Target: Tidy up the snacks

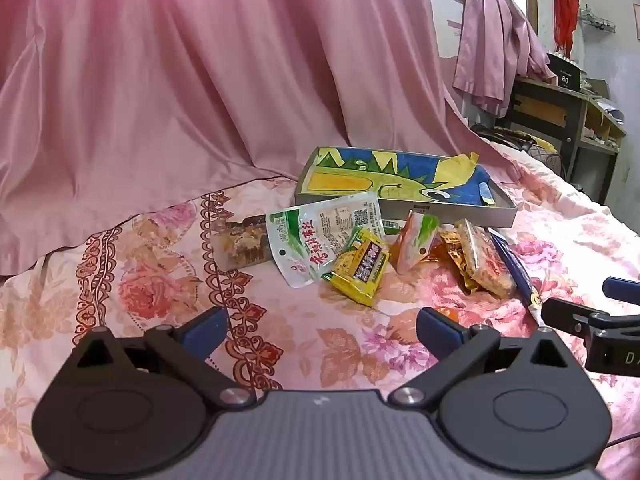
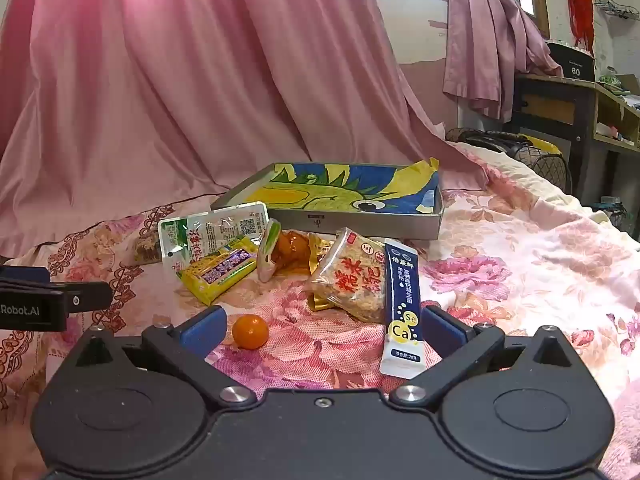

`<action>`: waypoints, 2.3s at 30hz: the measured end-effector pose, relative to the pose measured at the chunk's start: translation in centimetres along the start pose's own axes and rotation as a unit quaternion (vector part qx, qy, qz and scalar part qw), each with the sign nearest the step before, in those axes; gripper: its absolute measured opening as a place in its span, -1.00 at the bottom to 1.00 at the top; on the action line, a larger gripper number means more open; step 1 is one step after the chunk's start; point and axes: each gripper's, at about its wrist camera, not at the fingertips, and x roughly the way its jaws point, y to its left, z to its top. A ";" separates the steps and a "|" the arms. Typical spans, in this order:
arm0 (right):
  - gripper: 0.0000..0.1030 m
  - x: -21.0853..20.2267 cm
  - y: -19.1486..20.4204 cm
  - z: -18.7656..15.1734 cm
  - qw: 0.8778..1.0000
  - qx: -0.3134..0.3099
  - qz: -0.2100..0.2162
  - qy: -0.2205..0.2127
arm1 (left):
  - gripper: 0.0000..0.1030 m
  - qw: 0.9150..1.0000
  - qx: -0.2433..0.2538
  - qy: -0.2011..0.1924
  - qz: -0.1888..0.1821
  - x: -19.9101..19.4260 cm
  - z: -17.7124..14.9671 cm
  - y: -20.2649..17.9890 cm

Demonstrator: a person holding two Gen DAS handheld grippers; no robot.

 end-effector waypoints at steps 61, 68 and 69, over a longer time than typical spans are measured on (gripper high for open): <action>0.99 0.2 -0.2 0.0 1.000 0.005 0.003 0.004 | 0.99 1.000 0.001 0.005 0.000 0.4 -0.3 0.0; 0.99 0.1 -0.1 0.5 1.000 0.005 0.003 0.006 | 0.99 1.000 0.002 0.006 -0.001 0.4 -0.2 0.0; 0.99 0.3 -0.2 0.2 1.000 0.005 0.003 0.007 | 0.99 1.000 0.003 0.007 -0.001 0.4 -0.2 0.0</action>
